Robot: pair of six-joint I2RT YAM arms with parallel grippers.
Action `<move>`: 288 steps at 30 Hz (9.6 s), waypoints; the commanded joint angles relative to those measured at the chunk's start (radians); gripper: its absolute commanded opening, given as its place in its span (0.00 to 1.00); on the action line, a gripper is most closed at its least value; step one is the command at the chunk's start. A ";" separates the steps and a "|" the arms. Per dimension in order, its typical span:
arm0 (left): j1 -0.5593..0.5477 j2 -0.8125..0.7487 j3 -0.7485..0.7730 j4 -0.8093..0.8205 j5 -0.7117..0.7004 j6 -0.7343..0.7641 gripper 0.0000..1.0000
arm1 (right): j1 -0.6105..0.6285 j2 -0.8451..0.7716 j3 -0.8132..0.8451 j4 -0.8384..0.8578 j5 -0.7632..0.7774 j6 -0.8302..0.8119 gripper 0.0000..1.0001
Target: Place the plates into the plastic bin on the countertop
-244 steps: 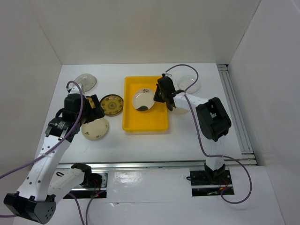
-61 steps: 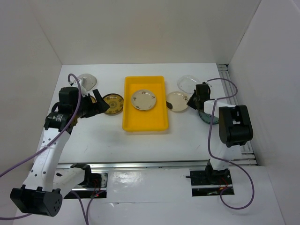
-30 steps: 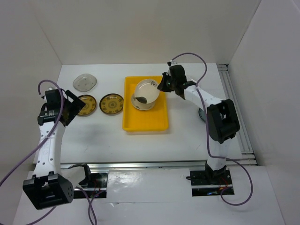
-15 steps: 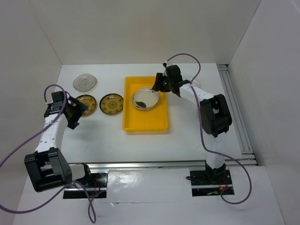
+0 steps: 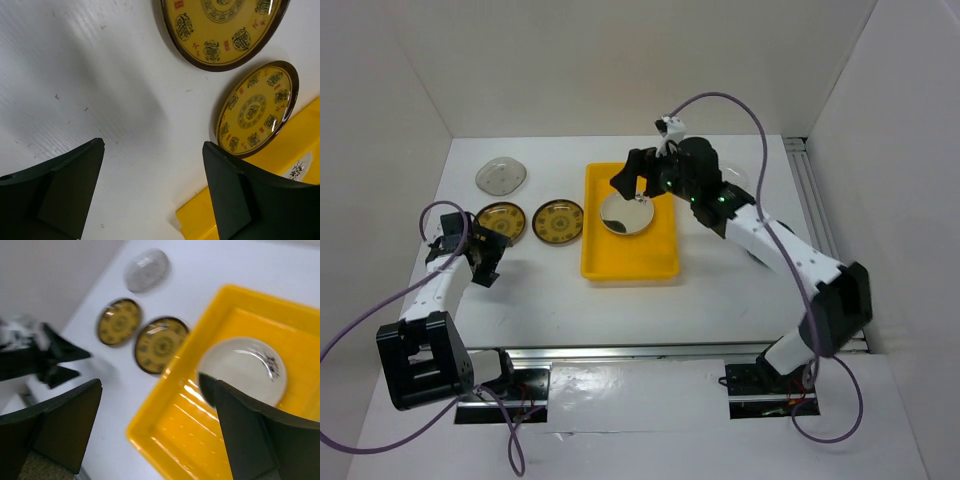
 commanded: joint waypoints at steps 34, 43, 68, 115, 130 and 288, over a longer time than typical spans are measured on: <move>0.051 0.404 0.012 0.273 -0.147 -0.163 0.29 | 0.010 -0.560 -0.464 -0.027 0.098 0.029 1.00; 0.070 0.243 -0.042 0.174 -0.157 -0.151 0.00 | 0.001 -0.598 -0.444 -0.084 0.152 0.029 1.00; -0.601 0.418 0.556 0.261 -0.016 0.233 0.00 | -0.406 -0.794 -0.895 -0.213 0.518 0.395 1.00; -0.802 -0.121 0.335 -0.010 -0.154 0.270 1.00 | -0.638 -0.338 -1.026 0.198 0.592 0.609 0.88; -0.759 -0.164 0.326 -0.055 -0.178 0.261 1.00 | -0.647 -0.284 -0.984 0.108 0.567 0.618 0.33; -0.555 -0.178 0.161 0.227 0.167 0.193 1.00 | -0.664 0.119 -0.434 0.341 0.087 0.230 0.78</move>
